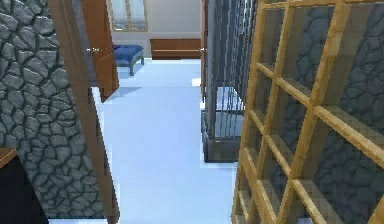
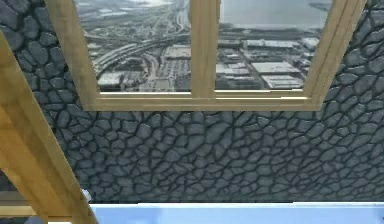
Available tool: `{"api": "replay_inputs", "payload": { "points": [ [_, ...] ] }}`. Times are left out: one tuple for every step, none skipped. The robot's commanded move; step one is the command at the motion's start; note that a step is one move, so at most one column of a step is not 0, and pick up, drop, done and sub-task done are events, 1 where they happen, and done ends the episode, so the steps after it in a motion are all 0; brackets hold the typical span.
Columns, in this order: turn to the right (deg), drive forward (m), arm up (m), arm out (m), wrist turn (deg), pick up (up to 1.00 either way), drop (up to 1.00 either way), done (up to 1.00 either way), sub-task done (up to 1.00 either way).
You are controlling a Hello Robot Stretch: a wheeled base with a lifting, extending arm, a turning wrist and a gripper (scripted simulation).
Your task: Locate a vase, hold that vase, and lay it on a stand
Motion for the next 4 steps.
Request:
{"api": "replay_inputs", "payload": {
  "points": [
    [-27.0,0.0,0.0,0.0,0.0,0.0,0.0,0.0,0.0],
    [0.0,0.1,0.0,0.0,0.0,0.0,0.0,0.0,0.0],
    [27.0,0.0,0.0,0.0,0.0,0.0,0.0,0.0,0.0],
    [0.0,1.0,0.0,0.0,0.0,0.0,0.0,0.0,0.0]
  ]
}}
